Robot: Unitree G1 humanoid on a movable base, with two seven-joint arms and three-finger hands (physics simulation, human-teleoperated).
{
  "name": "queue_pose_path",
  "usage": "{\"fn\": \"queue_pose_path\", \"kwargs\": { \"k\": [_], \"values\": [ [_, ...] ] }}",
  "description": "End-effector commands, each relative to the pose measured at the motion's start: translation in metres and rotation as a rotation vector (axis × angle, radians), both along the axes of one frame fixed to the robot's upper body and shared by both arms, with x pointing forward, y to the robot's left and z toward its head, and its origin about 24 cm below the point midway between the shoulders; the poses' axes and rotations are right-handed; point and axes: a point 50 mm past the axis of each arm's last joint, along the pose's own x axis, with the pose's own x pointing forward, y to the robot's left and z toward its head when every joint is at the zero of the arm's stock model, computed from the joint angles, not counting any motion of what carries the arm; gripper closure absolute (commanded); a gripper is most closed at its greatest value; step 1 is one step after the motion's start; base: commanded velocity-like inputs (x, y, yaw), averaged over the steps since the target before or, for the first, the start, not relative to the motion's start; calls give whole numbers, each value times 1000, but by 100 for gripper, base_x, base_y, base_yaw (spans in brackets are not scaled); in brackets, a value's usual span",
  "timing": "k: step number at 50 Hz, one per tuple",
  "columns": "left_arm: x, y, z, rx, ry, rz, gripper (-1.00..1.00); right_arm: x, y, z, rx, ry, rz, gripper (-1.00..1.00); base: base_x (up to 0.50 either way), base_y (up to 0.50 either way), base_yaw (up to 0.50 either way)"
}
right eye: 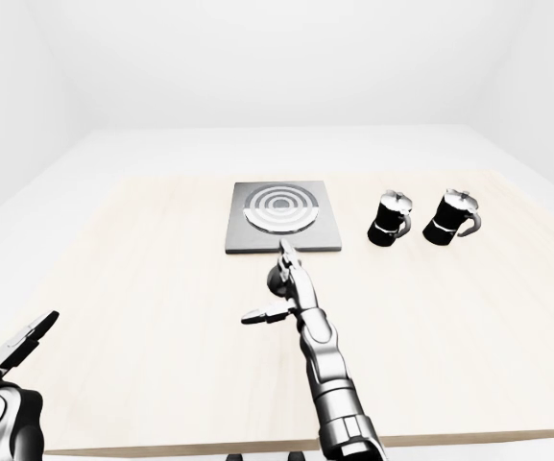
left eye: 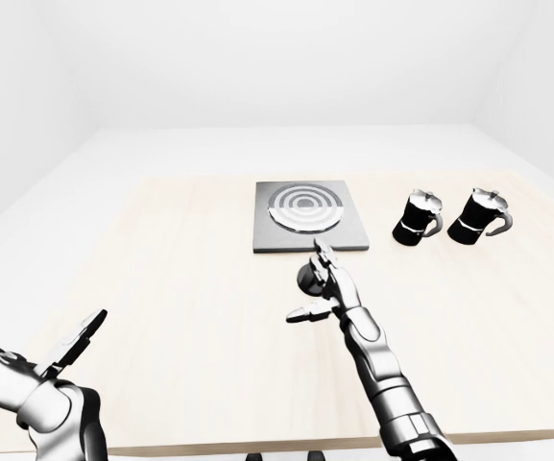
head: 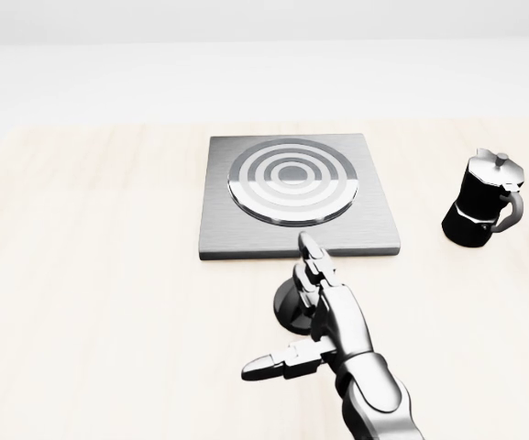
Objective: Turn off the stove.
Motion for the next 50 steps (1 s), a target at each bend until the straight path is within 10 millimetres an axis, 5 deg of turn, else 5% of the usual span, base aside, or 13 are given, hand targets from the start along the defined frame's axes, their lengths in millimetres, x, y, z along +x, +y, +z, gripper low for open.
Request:
{"fn": "queue_pose_path", "kwargs": {
  "k": [1, 13, 18, 29, 45, 50],
  "values": [
    [-2, 0, 0, -8, -7, 5, -100, -14, 11, -59, -18, 289, 57, -100, 0, 0, 0],
    [-3, 0, 0, -12, -11, 7, -100, 1, 11, -60, -10, 343, 73, -100, 0, 0, 0],
    [-3, 0, 2, -8, -18, 7, -100, 19, -19, -56, 0, 384, -10, -100, 0, 0, 0],
    [-3, 0, 0, -13, -15, 6, -100, 45, -51, -31, 19, 354, -89, -100, 0, 0, 0],
    [-3, 0, 0, -14, -11, 4, -100, 36, -79, -37, 52, 357, -181, -100, 0, 0, 0],
    [-3, 0, 1, -10, -17, 6, -100, 43, -77, -19, -25, 242, -160, -100, 0, 0, 0]
  ]
}}
